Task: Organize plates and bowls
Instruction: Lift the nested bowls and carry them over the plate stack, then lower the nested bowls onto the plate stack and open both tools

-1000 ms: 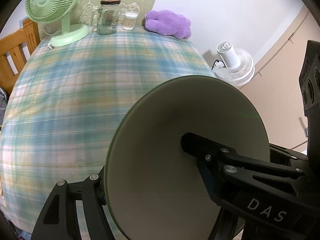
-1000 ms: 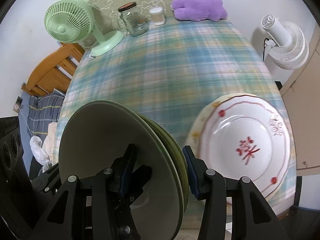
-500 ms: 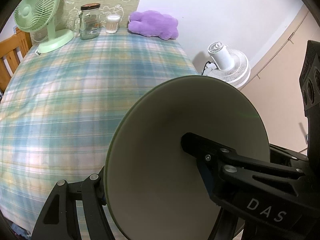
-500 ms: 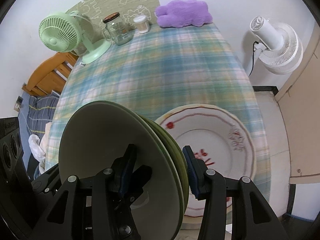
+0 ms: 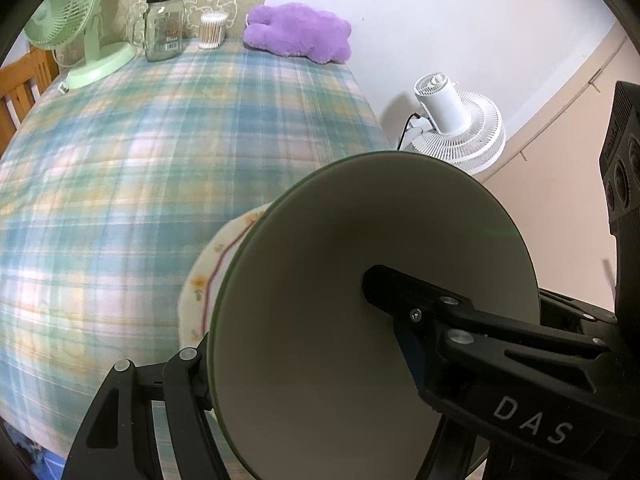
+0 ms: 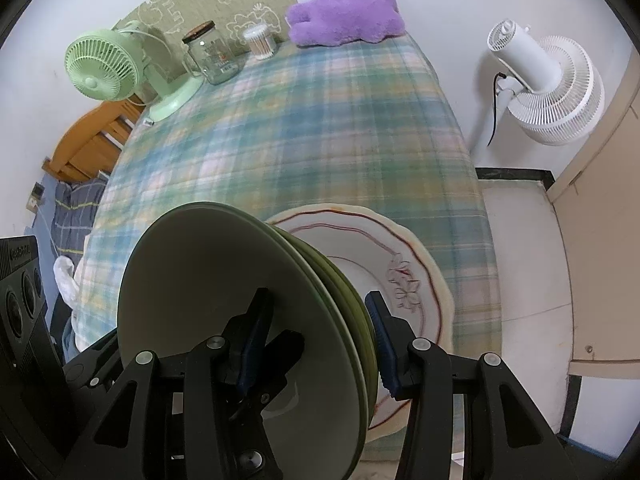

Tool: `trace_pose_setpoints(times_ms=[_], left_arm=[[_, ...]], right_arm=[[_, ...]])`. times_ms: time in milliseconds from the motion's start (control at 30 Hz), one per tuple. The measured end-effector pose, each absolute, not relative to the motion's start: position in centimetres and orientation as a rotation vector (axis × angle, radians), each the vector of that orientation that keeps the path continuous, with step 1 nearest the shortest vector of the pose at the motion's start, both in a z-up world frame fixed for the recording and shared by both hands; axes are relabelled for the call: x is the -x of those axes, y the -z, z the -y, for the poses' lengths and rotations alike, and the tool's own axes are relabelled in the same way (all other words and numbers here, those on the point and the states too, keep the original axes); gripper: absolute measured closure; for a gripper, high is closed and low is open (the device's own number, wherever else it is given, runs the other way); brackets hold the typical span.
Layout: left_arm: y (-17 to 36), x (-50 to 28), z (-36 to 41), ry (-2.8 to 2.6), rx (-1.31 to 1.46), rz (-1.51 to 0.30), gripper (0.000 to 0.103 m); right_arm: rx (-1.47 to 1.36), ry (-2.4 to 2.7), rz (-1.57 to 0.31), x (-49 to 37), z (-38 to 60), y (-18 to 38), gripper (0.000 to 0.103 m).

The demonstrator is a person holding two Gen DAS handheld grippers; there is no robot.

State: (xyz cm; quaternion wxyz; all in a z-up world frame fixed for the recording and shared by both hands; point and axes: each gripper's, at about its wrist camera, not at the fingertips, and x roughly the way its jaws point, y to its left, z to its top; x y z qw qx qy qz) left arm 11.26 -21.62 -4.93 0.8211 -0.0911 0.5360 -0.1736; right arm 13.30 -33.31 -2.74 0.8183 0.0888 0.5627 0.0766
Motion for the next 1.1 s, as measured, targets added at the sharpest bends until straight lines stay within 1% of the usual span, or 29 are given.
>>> trace_pose_setpoints(times_ms=[367,667,800,900,967,1000,1067,1100], left_arm=[[7.0,-12.3,23.3,0.359,0.239,-1.199,0.030],[7.4,-13.1,23.6,0.362,0.254,-1.192,0.029],[7.4,-13.1,23.6,0.358,0.233,-1.198,0.029],[7.2,-12.9,23.9,0.342,0.198,-1.196,0.027],[7.2,-12.8,24.1,0.322,0.176,-1.195,0.023],[7.1,-12.7,24.0,0.310,0.169,-1.196,0.022],[7.2,-12.5,24.0,0.282,0.159,-1.199,0.019],[7.2,-12.4,24.0,0.263,0.150,-1.203,0.018]], right_arm=[[-0.159,-0.166,-1.279,-14.9,35.2,5.2,0.053],[-0.108,-0.147,-1.272,-15.8,35.5,5.4,0.053],[-0.107,-0.153,-1.272,-15.9,35.4,5.5,0.049],[-0.103,-0.162,-1.272,-15.8,35.4,5.5,0.049],[-0.096,-0.164,-1.269,-15.6,35.3,5.4,0.049],[-0.100,-0.169,-1.268,-15.5,35.3,5.5,0.048],[-0.111,-0.177,-1.268,-15.3,35.5,5.6,0.045],[-0.114,-0.178,-1.267,-15.2,35.6,5.6,0.040]])
